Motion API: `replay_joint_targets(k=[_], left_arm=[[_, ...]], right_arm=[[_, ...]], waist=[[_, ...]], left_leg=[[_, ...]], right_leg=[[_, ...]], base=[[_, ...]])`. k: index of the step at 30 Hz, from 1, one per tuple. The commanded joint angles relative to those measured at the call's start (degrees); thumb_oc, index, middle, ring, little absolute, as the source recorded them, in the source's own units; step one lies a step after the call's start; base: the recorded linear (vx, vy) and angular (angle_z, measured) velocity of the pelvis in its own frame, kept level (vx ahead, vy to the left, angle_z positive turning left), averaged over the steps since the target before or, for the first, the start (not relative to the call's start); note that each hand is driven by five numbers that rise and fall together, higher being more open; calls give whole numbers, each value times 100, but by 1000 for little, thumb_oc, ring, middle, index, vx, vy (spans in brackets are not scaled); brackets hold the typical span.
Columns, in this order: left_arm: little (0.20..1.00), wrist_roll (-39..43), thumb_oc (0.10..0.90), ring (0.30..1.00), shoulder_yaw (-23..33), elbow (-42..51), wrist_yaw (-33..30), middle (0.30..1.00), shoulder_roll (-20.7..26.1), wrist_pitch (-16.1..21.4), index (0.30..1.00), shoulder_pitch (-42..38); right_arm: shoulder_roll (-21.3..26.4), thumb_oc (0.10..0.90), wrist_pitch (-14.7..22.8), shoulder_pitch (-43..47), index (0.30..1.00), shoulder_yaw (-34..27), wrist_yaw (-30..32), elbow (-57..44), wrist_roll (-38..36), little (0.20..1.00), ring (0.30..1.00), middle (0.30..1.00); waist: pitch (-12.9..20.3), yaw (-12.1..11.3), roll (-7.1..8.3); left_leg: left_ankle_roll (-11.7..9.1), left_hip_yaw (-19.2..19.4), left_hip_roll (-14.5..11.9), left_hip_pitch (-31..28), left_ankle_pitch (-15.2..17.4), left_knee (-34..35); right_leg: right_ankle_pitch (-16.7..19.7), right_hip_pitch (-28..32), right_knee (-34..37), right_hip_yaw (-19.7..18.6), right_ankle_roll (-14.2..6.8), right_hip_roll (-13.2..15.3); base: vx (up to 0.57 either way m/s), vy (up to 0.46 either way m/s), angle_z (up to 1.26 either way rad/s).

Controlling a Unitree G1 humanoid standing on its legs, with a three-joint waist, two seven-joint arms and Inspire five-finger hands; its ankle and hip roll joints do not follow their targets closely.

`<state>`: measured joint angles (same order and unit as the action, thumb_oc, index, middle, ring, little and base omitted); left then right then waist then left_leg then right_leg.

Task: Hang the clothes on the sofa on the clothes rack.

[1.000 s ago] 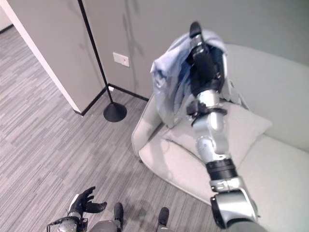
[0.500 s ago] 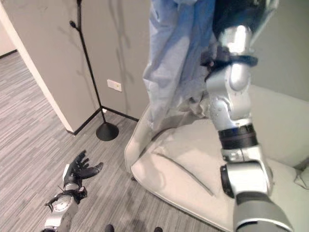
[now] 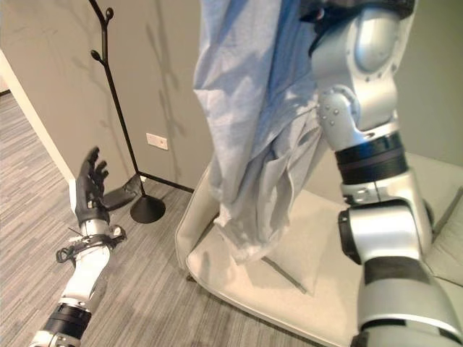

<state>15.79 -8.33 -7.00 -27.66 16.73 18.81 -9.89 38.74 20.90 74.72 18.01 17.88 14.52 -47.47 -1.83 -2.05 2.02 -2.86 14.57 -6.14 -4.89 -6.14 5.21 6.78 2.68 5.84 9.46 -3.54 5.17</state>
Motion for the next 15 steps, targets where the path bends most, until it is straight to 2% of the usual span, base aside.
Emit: replay_joint_targets(k=[1, 4, 5, 8, 15], left_arm=[[900, 704, 800, 900, -583, 488, 924, 900, 171, 688, 900, -367], [900, 2000, 800, 900, -966, 887, 1829, 900, -5, 500, 900, -55], [900, 2035, 800, 900, -958, 891, 1862, 900, 5, 494, 900, -41], [900, 3271, 800, 900, -1481, 1634, 3011, 900, 228, -128, 900, 600], [900, 3932, 800, 900, -1516, 2113, 3603, 900, 830, -653, 900, 1463]], right_arm=[[-116, 400, 406, 203, 300, 4, -85, -3, 257, 300, 300, 300], [-319, 400, 292, 96, 300, 63, -209, -103, 288, 300, 300, 300], [-321, 400, 289, 83, 300, 61, -210, -108, 289, 300, 300, 300], [-595, 400, 105, -9, 300, 151, -436, -161, 356, 300, 300, 300], [-818, 400, 35, -108, 300, 27, -606, 117, 297, 300, 300, 300]], waist=[[817, -95, 225], [800, -85, 203], [806, -87, 203], [739, -89, 135], [694, -137, 21]], left_leg=[[-253, -337, -266, 275, 258, -21], [-225, -330, -266, 240, 267, -21], [-225, -329, -267, 237, 269, -21], [-186, -307, -278, 183, 275, -21], [-172, -268, -306, 86, 313, -21]], right_leg=[[-726, 508, -114, 276, -305, 253], [-717, 521, -115, 249, -292, 245], [-717, 524, -114, 247, -292, 244], [-702, 534, -125, 199, -281, 223], [-708, 556, -120, 112, -272, 210]], base=[[-38, -6, -5], [-9, -2, -1], [-19, -13, -4], [-34, -16, -8], [-2, -2, -2]])
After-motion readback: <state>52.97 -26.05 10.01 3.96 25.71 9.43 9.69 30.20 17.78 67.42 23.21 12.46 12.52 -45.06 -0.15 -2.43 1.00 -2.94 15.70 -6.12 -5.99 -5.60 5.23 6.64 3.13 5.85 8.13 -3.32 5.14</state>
